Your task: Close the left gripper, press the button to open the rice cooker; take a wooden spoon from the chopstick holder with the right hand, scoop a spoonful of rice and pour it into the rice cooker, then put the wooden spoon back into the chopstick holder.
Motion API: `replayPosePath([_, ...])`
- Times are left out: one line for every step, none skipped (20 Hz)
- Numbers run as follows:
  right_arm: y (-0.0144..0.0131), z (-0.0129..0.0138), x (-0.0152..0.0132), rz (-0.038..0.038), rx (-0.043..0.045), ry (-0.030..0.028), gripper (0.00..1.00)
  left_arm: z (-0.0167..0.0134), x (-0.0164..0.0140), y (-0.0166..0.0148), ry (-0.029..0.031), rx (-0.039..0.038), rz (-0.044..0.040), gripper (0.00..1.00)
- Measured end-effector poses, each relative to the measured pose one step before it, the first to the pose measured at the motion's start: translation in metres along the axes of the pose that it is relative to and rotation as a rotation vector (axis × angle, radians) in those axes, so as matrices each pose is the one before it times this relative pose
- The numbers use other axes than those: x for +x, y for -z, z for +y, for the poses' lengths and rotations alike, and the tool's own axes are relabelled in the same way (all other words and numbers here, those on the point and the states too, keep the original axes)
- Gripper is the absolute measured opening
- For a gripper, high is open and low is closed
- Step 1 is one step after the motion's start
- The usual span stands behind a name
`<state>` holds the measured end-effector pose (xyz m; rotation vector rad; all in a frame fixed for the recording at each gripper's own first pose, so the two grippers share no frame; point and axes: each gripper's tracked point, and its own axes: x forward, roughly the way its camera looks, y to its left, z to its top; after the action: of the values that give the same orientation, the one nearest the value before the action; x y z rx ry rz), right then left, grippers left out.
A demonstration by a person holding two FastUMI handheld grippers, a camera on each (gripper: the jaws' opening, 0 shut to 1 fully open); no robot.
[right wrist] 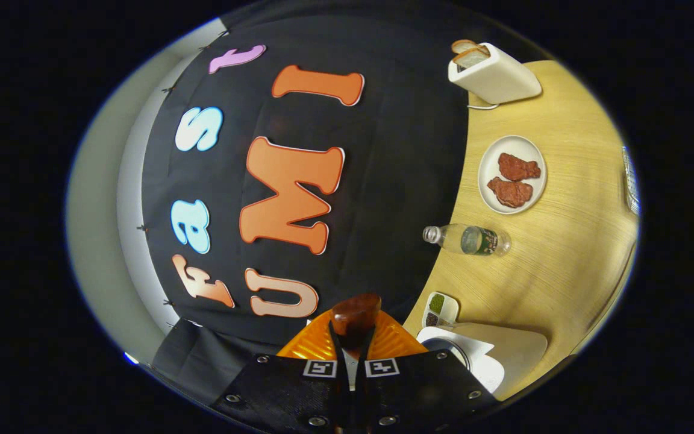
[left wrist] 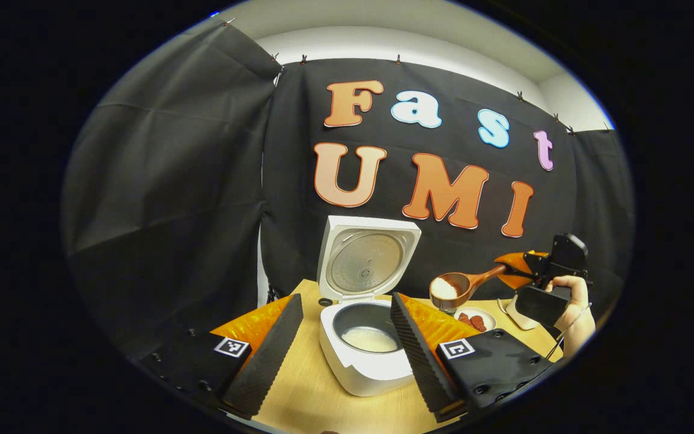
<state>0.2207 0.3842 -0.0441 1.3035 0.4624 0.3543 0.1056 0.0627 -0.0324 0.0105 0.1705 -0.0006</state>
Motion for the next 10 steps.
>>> replayPosePath([0.00307,0.00592,0.00353,-0.00263,-0.03524,-0.00805,0.03,0.00106,0.00049,0.00203,-0.00097,0.00336,0.00318,0.99])
replayPosePath([0.00308,0.00641,0.0019,-0.00201,-0.03531,-0.00992,0.03,0.00079,0.00052,0.00193,-0.00042,0.00057,0.00293,0.99])
replayPosePath([0.00327,0.0059,0.00112,0.0003,-0.03542,-0.01107,0.03,0.00095,0.00005,0.00187,-0.00283,0.00087,0.00352,0.99])
replayPosePath([0.00225,0.00556,0.00216,-0.00112,-0.03549,-0.00948,0.03,0.00229,0.00049,0.00051,-0.00612,0.00402,-0.0004,0.99])
replayPosePath([0.0018,0.00723,0.0012,-0.00299,-0.03679,-0.00772,0.03,0.00199,0.00128,0.00101,-0.00554,0.00223,-0.00091,0.99])
replayPosePath([0.00078,0.00652,0.00186,-0.00668,-0.04443,-0.0085,0.02,0.0007,0.00138,0.00132,-0.00215,-0.00101,0.00261,1.0])
replayPosePath([0.00065,0.00433,0.00029,-0.00618,-0.03658,-0.00618,0.03,0.00081,0.00092,0.00116,0.00037,-0.00372,0.00303,1.0])
replayPosePath([0.00009,0.00496,0.00123,-0.00571,-0.03877,-0.00838,0.03,0.00061,0.00028,0.00049,0.00149,-0.00599,0.00123,0.99])
replayPosePath([0.00109,0.0043,0.00144,-0.00363,-0.03402,-0.00727,0.03,0.00098,-0.00036,-0.00049,0.00031,-0.0057,-0.00045,0.99])
replayPosePath([0.00302,0.00458,0.00115,0.00066,-0.02836,-0.00495,0.03,0.00157,0.00043,-0.00138,-0.00215,-0.00315,-0.0033,0.99])
